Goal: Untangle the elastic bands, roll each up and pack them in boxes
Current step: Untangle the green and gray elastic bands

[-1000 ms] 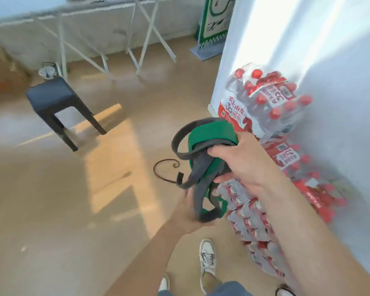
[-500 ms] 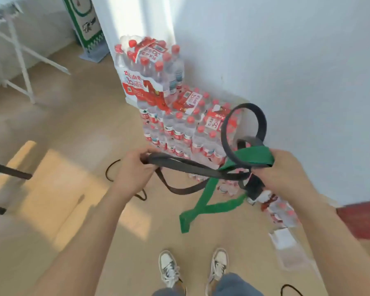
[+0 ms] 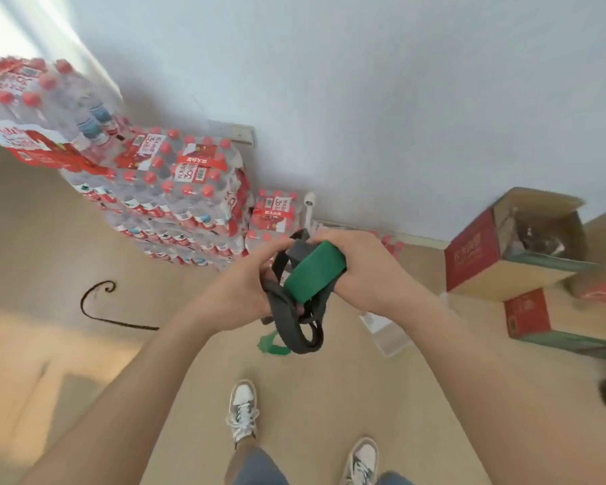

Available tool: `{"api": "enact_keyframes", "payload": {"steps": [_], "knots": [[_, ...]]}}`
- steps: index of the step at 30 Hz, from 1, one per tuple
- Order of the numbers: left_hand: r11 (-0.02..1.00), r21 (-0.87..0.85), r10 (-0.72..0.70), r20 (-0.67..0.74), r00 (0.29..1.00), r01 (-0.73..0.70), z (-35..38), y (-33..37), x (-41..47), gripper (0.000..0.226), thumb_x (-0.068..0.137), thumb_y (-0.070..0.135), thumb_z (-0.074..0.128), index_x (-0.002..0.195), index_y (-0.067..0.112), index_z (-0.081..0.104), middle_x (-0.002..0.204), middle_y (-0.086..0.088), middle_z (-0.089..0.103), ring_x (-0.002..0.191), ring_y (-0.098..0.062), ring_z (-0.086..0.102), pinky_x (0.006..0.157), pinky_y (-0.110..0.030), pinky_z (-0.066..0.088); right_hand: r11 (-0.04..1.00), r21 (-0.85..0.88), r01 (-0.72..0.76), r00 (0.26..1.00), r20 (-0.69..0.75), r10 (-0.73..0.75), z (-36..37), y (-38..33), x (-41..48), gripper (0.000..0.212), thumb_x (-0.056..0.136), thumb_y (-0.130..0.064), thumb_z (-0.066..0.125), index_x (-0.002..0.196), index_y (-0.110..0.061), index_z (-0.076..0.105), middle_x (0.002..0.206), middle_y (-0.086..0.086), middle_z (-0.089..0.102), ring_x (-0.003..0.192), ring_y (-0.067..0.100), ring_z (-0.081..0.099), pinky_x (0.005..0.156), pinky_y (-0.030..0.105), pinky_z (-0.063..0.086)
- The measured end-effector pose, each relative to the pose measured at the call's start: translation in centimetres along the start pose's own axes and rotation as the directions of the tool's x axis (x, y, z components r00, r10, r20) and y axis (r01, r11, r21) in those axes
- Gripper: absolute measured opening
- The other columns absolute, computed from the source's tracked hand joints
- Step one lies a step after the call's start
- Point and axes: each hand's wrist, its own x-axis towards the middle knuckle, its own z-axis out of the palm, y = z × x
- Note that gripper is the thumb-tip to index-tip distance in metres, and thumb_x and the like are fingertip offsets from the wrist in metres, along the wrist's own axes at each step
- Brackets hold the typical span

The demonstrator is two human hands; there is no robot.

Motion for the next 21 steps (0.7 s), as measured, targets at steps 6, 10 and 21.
{"api": "enact_keyframes", "payload": {"steps": [6,10,21], "knots": [[0.897,0.441,0.09,-0.142,0.986,-0.019,7.2,4.5,4.6,0.013,0.07,0.035,0.074,0.082,0.036,0.068,0.062,0.012,0.066,0.06,-0.007,0.058,0.06,-0.032,0.052,0.995,0.097,-0.031,0.997,-0.072,0.038,-5.9,7.9,-4.6,0.039,0.075,0.001,0.067,0.108,-0.018,0.066,0.099,-0.004,0.063,0.09,0.01,0.054,0.077,0.024,0.043],[0.76,0.65,0.077,-0.106,0.991,0.01,9.9,5.9,8.3,0.008,0.066,0.033,0.06,0.069,0.026,0.064,0.057,0.007,0.06,0.059,-0.015,0.055,0.053,-0.032,0.047,0.975,0.13,-0.182,0.979,-0.064,0.192,-9.0,13.1,-5.0,0.039,0.079,-0.01,0.072,0.115,-0.021,0.061,0.098,-0.004,0.062,0.087,0.011,0.055,0.071,0.021,0.045],[0.822,0.567,0.33,-0.403,0.854,-0.05,12.0,7.7,12.7,0.012,0.069,0.026,0.051,0.068,0.022,0.063,0.075,0.007,0.047,0.077,-0.02,0.04,0.063,-0.028,0.034,0.815,0.461,-0.351,0.936,0.18,0.301,-10.9,17.9,-2.5,0.039,0.078,-0.006,0.073,0.111,-0.023,0.063,0.1,0.002,0.071,0.091,0.026,0.07,0.08,0.048,0.058]]}}
